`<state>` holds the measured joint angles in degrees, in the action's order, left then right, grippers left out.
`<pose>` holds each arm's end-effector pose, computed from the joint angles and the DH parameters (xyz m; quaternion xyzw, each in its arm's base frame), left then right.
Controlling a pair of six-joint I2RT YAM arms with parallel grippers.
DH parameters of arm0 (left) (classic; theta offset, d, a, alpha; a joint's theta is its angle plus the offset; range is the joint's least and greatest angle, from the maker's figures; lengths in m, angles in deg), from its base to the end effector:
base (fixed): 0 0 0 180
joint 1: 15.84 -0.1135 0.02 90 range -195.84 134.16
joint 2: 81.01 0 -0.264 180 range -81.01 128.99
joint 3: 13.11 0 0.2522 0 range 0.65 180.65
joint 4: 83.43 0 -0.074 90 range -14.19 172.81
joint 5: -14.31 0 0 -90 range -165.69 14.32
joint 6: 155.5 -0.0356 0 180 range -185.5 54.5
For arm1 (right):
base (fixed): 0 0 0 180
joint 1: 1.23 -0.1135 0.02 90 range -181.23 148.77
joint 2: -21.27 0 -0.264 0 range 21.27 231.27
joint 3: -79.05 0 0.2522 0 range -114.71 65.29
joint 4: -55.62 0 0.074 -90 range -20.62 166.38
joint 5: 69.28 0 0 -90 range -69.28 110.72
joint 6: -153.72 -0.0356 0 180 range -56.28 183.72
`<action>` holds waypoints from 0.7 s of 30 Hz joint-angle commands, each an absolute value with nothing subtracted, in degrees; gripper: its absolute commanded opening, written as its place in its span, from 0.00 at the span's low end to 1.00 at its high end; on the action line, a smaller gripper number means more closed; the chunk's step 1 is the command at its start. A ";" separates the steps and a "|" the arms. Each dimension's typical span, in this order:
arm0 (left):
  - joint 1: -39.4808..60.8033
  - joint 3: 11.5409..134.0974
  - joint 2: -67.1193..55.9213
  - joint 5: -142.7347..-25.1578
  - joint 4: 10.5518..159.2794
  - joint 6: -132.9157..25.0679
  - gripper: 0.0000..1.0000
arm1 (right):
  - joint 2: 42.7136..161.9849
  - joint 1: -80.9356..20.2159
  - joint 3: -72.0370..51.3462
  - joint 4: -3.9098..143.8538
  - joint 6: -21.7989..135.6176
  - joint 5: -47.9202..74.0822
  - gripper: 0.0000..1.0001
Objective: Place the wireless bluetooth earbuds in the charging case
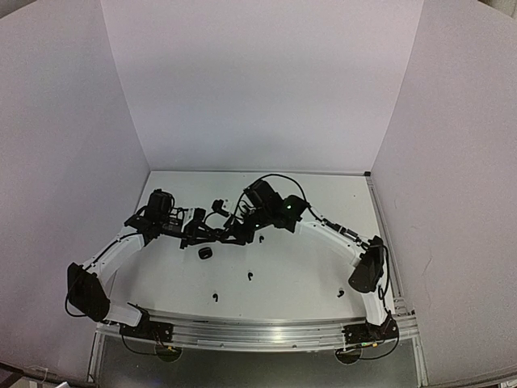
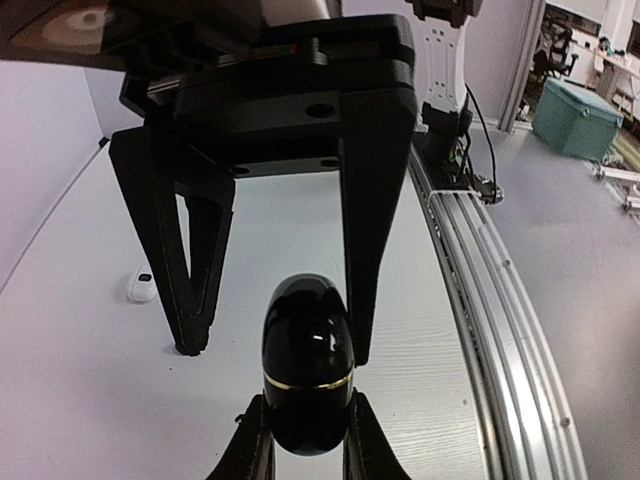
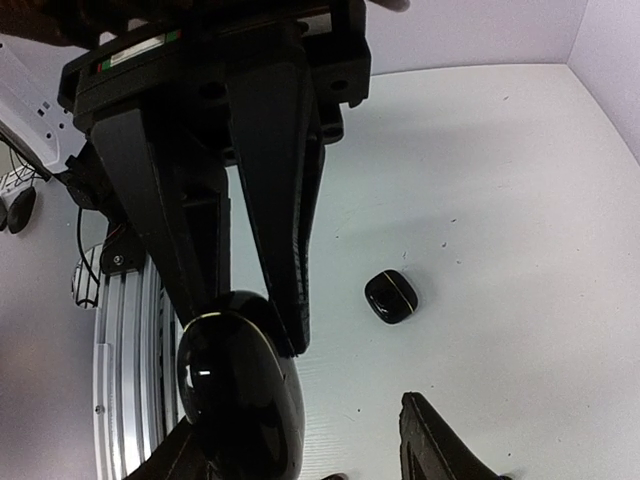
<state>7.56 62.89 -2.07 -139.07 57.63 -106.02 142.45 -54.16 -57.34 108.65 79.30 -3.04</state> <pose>0.2519 -0.1437 0.2996 0.5930 0.5458 -0.4227 0.4144 0.2805 0.3950 0.3402 -0.5695 0.6755 0.3130 0.3485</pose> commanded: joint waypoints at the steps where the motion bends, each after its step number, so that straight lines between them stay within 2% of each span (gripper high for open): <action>1: 7.63 64.39 -3.05 -141.02 49.29 -116.94 0.00 | 142.48 -52.42 -59.61 108.01 79.06 -1.84 0.53; 21: 7.81 64.37 -3.39 -139.50 45.03 -125.20 0.00 | 143.76 -51.53 -61.52 108.08 77.45 -3.56 0.49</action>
